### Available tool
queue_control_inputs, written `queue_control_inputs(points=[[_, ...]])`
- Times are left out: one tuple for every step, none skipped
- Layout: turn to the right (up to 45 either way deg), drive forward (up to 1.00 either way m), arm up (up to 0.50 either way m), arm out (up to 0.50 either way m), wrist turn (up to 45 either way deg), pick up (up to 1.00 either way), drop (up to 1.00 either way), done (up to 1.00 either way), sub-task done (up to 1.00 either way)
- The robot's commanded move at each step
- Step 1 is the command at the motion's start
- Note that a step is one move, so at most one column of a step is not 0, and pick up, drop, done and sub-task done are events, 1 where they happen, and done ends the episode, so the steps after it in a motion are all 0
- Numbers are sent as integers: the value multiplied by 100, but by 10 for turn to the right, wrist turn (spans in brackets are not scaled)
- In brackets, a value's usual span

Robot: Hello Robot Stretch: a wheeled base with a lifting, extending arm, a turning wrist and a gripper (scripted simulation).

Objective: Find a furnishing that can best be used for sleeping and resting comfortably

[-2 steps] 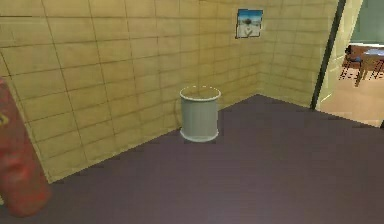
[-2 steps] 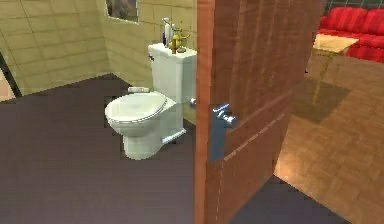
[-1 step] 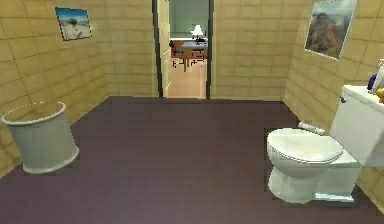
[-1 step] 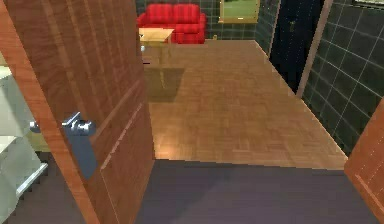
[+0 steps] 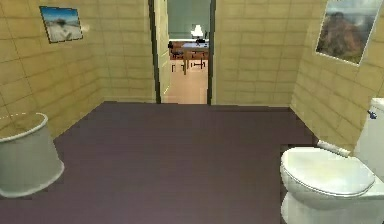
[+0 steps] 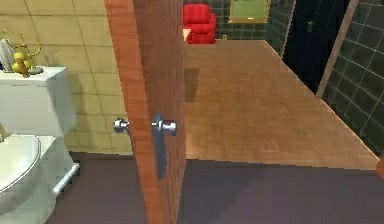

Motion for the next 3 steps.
queue_control_inputs(points=[[-30,0,0,0,0,0,0,0,0],[0,100,0,0,0,0,0,0,0],[0,100,0,0,0,0,0,0,0]])
